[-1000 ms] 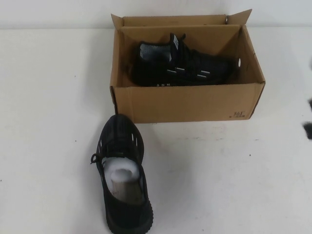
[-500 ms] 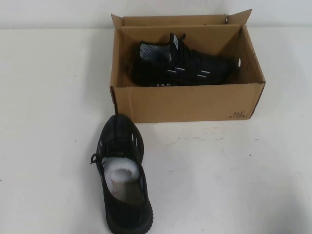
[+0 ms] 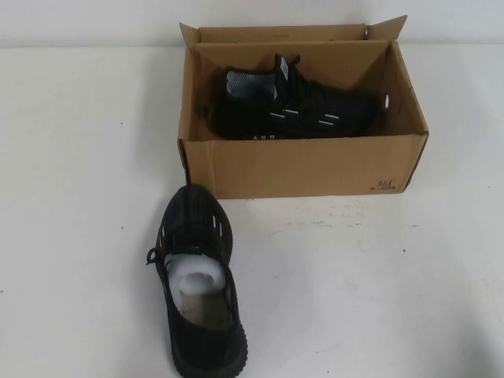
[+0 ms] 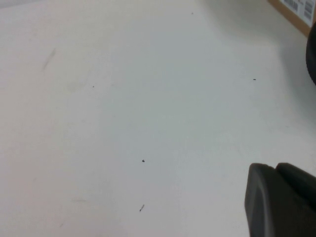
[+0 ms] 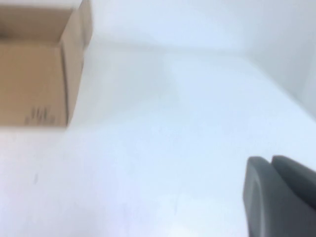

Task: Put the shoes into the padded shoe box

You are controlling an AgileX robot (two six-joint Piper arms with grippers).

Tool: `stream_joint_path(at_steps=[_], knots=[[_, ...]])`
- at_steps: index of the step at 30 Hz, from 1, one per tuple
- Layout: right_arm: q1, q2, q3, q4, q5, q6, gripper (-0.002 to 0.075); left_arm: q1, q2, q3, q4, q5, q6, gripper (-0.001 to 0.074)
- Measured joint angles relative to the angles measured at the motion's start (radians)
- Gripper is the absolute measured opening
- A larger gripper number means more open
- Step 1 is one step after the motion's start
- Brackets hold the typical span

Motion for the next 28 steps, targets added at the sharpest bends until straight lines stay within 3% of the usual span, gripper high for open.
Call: stream_joint_path(at_steps=[5, 28], knots=[[0.000, 0.000, 0.000, 0.000, 0.119, 0.001, -0.0006, 0.000, 0.000, 0.000, 0.000, 0.000, 0.000, -0.0004], [0.000, 0.000, 0.000, -0.001, 0.119, -0.001, -0.0006, 0.000, 0.000, 0.000, 0.000, 0.000, 0.000, -0.0004]])
